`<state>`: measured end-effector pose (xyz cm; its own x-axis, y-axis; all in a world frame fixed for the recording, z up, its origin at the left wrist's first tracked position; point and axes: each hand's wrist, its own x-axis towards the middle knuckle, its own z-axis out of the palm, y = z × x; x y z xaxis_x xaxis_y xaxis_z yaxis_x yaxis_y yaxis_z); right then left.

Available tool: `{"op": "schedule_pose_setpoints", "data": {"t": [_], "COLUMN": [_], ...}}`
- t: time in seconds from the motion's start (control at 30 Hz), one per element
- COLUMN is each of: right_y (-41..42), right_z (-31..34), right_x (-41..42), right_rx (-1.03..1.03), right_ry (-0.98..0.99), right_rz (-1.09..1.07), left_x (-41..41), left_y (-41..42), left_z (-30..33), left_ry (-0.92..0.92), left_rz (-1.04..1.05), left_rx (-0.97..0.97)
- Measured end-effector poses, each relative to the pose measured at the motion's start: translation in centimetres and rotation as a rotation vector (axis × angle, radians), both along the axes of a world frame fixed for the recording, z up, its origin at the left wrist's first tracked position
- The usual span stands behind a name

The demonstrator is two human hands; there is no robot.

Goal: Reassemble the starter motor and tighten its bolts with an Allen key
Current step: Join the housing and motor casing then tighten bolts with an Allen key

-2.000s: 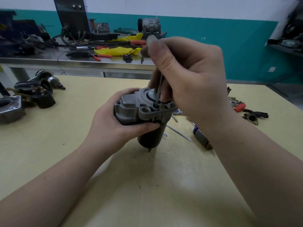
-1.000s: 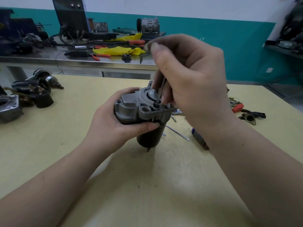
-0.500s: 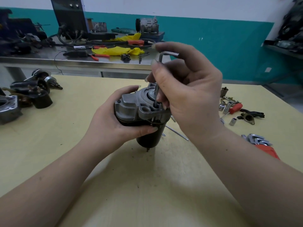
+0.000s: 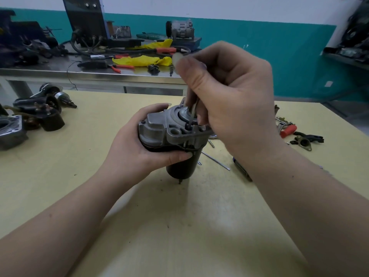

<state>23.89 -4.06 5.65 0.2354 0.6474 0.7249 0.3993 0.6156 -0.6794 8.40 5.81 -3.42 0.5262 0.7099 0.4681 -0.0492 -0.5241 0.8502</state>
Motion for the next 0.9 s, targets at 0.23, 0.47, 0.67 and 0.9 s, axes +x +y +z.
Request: {"op": "schedule_pose_setpoints", "data": {"t": [0.23,0.47,0.67,0.9], "right_y": [-0.3,-0.9,-0.4,-1.2], "right_z": [0.7,0.8,-0.9,0.7], "right_x": [0.9,2.4,1.3,2.8], "right_rx": [-0.266,-0.314,-0.244,-0.386], "right_ry": [-0.070,-0.082,0.019,-0.143], "right_rz": [0.070,0.011,-0.046,0.112], "left_x": [-0.1,-0.3,-0.3,-0.4], "left_y": [0.0,0.1,0.0,-0.1], "left_z": [0.3,0.3,0.4,0.5], "left_ry": [0.000,0.016,0.007,0.013], "left_rz": [0.024,-0.008,-0.015,-0.016], "left_rx": [-0.014,0.002,-0.008,-0.011]}}
